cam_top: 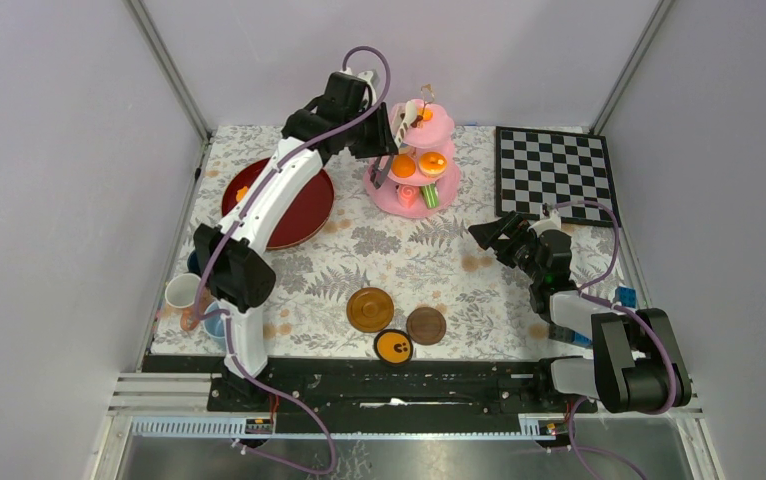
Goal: Serve the afternoon tea
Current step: Place the desert on the desert table.
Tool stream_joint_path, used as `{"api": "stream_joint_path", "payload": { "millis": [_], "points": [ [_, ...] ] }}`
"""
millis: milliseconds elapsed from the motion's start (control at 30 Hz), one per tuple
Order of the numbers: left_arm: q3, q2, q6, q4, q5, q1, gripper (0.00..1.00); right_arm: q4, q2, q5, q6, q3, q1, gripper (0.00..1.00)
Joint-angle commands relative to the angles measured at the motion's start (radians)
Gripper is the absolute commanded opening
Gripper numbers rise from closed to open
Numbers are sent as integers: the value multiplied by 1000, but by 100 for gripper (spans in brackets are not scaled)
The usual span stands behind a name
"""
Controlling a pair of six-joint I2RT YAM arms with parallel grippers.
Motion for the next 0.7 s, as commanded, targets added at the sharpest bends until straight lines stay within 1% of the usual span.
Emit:
{"api": "stream_joint_path", "payload": {
  "millis": [0, 133, 200, 333, 533, 667],
  "points": [
    [56, 4, 0, 46, -14, 2, 38, 49, -4, -5, -3, -2, -6, 98],
    [89, 13, 3, 36, -22, 3, 39, 49, -4, -6, -3, -1, -6, 98],
    [111, 20, 5, 26, -21, 6, 42, 51, -1, -7, -1, -2, -6, 98],
    [139, 33, 9, 12, -16, 8, 46, 52, 0, -7, -1, 0, -6, 98],
    [158, 27, 18, 11, -16, 11, 46, 53, 1, -8, -1, 1, -6, 98],
    [189, -9, 35, -21, -41, 33, 46, 57, 8, -12, 1, 2, -6, 98]
  ]
}}
